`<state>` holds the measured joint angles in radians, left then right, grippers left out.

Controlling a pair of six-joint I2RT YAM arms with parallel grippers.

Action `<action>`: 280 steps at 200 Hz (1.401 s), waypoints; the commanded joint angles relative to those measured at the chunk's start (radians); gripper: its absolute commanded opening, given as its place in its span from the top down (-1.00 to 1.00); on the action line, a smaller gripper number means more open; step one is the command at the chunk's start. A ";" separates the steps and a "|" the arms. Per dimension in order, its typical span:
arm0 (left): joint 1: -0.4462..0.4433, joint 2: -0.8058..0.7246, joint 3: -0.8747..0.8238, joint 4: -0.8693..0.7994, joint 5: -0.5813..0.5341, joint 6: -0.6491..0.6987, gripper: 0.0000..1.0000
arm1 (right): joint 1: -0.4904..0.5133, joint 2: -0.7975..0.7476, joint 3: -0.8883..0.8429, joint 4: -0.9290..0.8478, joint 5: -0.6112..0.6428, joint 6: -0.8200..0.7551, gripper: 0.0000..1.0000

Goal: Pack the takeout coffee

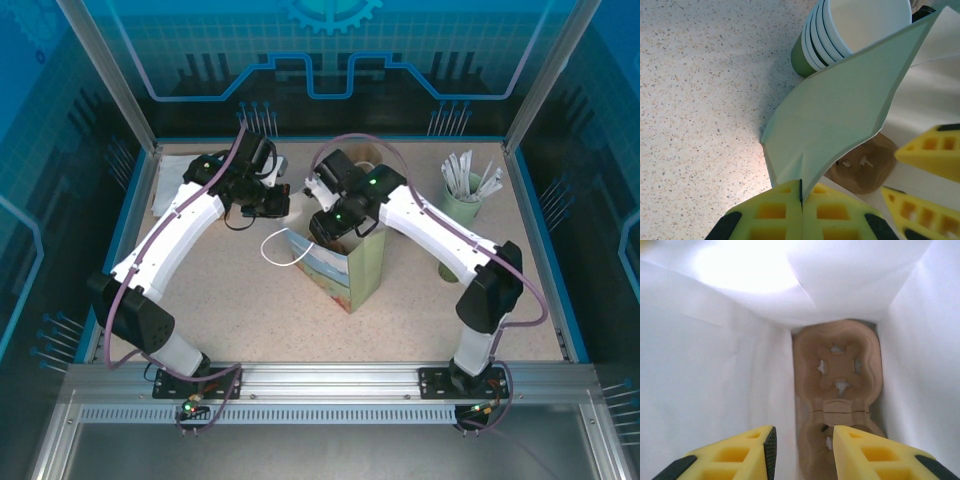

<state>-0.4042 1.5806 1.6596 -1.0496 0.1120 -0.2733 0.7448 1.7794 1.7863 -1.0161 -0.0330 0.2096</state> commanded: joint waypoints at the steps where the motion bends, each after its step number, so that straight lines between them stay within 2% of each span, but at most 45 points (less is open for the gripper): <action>1: -0.008 -0.002 0.015 -0.046 -0.005 -0.024 0.95 | -0.009 -0.075 0.056 0.014 -0.053 0.038 0.27; 90: -0.008 0.003 0.036 -0.070 -0.036 -0.014 0.95 | -0.039 -0.273 0.088 0.059 -0.103 0.107 0.23; 205: -0.008 0.010 0.068 -0.090 -0.052 -0.018 0.90 | -0.214 -0.577 -0.039 0.039 -0.257 0.158 0.07; 233: -0.008 0.015 0.081 -0.097 -0.060 -0.020 0.90 | -0.271 -0.646 -0.080 0.005 -0.214 0.150 0.03; 280: -0.008 0.024 0.104 -0.109 -0.063 -0.019 0.83 | -0.416 -0.715 -0.164 -0.111 -0.035 0.104 -0.05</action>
<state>-0.4053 1.5925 1.7214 -1.1252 0.0628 -0.2897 0.3988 1.0836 1.6604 -1.0405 -0.1719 0.3473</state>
